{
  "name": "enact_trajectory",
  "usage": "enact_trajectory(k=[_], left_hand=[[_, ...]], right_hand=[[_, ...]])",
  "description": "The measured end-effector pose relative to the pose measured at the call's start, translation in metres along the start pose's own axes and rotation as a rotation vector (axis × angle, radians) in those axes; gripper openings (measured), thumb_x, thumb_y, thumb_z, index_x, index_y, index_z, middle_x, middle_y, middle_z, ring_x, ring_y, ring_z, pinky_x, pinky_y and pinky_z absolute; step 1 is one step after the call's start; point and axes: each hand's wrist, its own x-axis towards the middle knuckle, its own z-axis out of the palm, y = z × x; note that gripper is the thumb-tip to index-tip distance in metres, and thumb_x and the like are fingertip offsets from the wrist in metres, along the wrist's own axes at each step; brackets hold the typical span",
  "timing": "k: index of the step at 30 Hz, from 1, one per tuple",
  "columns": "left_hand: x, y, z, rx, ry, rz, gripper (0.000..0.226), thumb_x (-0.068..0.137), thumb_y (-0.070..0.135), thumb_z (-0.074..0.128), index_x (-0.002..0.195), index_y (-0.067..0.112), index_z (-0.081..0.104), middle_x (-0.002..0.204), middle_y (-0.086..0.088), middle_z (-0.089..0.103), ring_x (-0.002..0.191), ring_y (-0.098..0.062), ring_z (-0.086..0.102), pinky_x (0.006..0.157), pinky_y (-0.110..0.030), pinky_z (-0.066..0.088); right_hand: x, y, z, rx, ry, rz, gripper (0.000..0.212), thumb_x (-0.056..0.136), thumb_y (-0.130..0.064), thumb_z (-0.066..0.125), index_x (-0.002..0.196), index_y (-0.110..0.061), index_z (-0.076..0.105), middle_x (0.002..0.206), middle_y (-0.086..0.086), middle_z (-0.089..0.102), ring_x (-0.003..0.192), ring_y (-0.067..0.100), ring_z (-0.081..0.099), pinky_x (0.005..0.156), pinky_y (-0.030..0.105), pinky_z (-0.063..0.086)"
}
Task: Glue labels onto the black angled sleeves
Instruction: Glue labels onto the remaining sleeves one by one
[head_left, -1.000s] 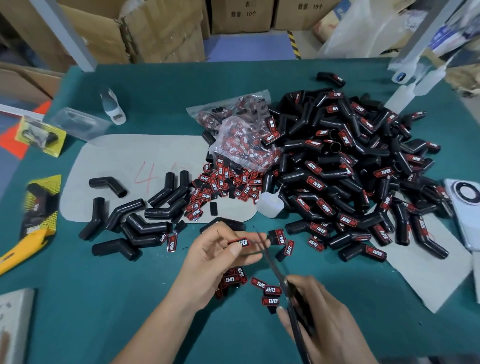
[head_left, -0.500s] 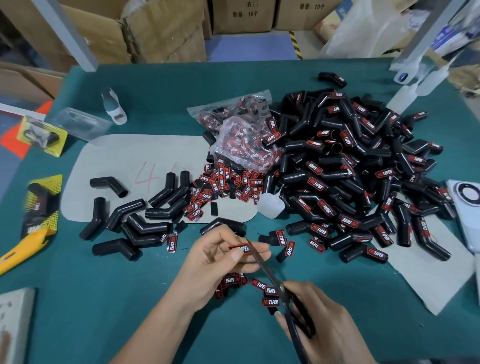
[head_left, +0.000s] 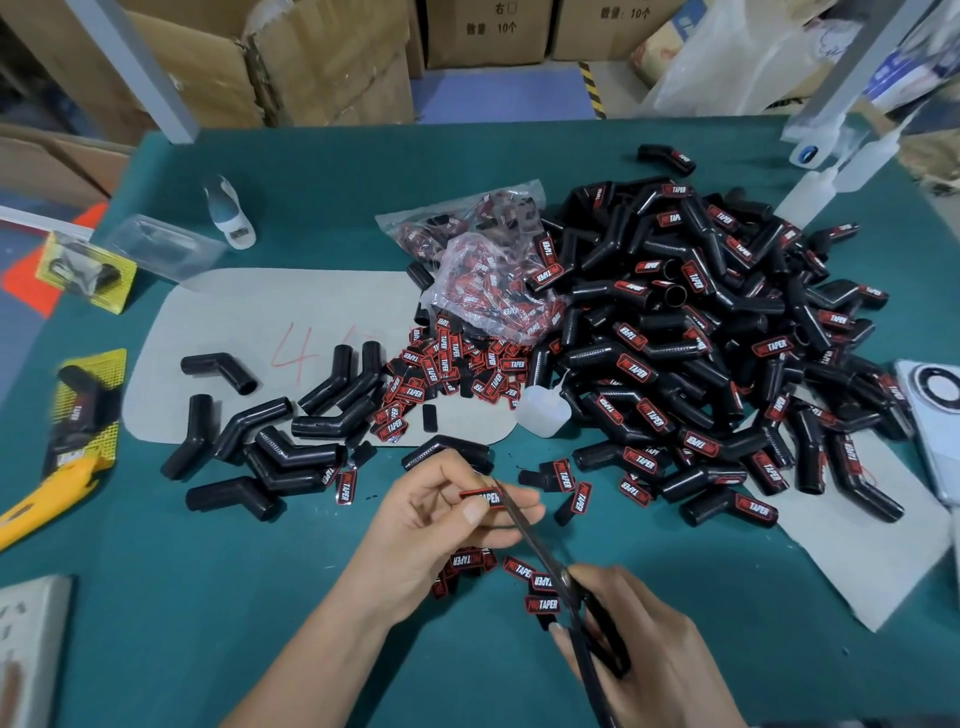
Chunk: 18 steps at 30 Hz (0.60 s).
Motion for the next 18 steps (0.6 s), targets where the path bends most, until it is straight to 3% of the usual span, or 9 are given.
enact_trajectory(k=[4,11,15,18], left_hand=[[0.0003,-0.0009,-0.0013,0.004,0.007,0.0,0.01,0.096,0.025,0.074,0.088,0.028,0.068,0.112,-0.017,0.078,0.104,-0.036,0.077,0.08,-0.029,0.062],[0.0001,-0.0008,-0.0007,0.001,0.001,-0.004,0.018,0.09,0.038,0.082,0.088,0.026,0.069,0.112,-0.018,0.078,0.106,-0.036,0.076,0.081,-0.03,0.063],[0.0009,-0.0028,-0.0008,0.001,-0.003,-0.005,0.018,0.09,0.037,0.081,0.088,0.026,0.068,0.114,-0.019,0.077,0.107,-0.037,0.076,0.081,-0.03,0.063],[0.0024,-0.0024,-0.0008,-0.001,0.012,-0.001,0.019,0.089,0.038,0.082,0.087,0.026,0.068,0.116,-0.019,0.077,0.108,-0.034,0.076,0.082,-0.03,0.062]], right_hand=[[-0.0015,0.0025,0.0011,0.005,-0.008,-0.005,0.033,0.086,-0.042,0.067,0.115,-0.046,0.053,0.081,-0.016,0.052,0.061,-0.008,0.042,0.053,0.013,0.045],[0.0,0.0014,0.0023,0.013,0.001,-0.003,0.027,0.088,-0.043,0.065,0.112,-0.039,0.056,0.078,-0.014,0.056,0.059,-0.003,0.04,0.048,0.017,0.047],[-0.0003,-0.0013,-0.0001,0.019,-0.009,0.011,0.04,0.081,-0.035,0.078,0.112,-0.043,0.054,0.079,-0.022,0.052,0.059,-0.007,0.04,0.05,0.016,0.046],[-0.0069,0.0012,-0.0064,0.031,-0.043,0.065,0.035,0.085,-0.049,0.064,0.117,-0.049,0.05,0.082,-0.016,0.051,0.061,-0.003,0.044,0.056,0.015,0.047]])
